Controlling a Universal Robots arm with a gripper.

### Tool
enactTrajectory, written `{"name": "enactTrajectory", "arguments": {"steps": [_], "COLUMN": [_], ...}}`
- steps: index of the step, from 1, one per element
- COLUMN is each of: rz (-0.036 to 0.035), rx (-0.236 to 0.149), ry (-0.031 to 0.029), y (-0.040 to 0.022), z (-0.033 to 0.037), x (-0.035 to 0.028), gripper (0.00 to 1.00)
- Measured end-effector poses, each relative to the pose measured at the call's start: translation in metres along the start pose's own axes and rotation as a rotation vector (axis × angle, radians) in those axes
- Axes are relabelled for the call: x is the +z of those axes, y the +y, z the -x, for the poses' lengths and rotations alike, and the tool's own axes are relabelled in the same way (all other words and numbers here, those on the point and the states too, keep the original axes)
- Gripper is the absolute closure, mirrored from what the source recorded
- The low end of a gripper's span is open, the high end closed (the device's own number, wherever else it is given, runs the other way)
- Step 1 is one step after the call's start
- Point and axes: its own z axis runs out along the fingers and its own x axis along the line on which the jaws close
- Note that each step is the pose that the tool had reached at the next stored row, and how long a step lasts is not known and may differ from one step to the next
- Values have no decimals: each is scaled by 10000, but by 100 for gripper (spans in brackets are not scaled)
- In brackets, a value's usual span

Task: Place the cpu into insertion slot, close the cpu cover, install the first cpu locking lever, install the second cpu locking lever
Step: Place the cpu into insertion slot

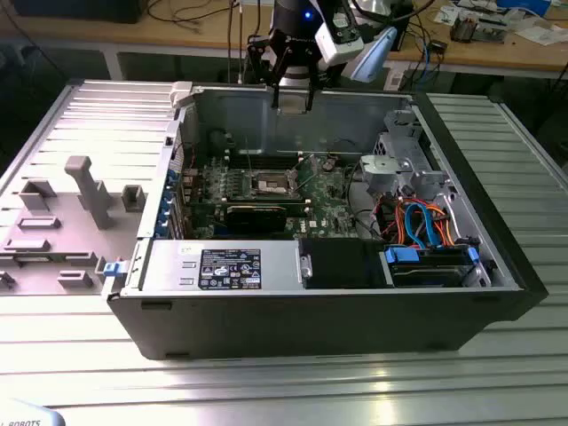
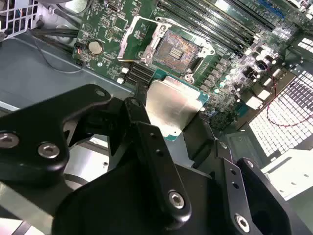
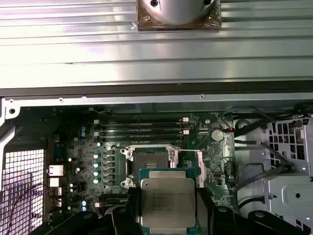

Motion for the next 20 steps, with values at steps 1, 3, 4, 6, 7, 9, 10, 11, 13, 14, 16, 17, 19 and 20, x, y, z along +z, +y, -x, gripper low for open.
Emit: {"name": "enactTrajectory", "arguments": {"steps": [1,3,4,6,7,9,10,11,13,14,16,17,19,20], "rz": [0,0,0,-12,-12,-3,1,-1,-3,-3,-3,-2,-4,4], "rx": [0,0,12,240,479,1004,1066,1081,1083,1084,1084,1085,1110,1434], "ry": [0,0,-1,-21,-42,-90,-97,-97,-97,-97,-97,-97,-99,-128], "y": [0,0,0,0,0,-1,-4,-4,-5,-5,-5,-5,-5,-5], "z": [0,0,0,0,0,0,0,0,0,0,0,0,0,1], "x": [0,0,0,0,2,9,11,10,9,9,9,9,10,16], "gripper": [46,46,46,46,46,46,46,46,46,46,46,46,46,46]}}
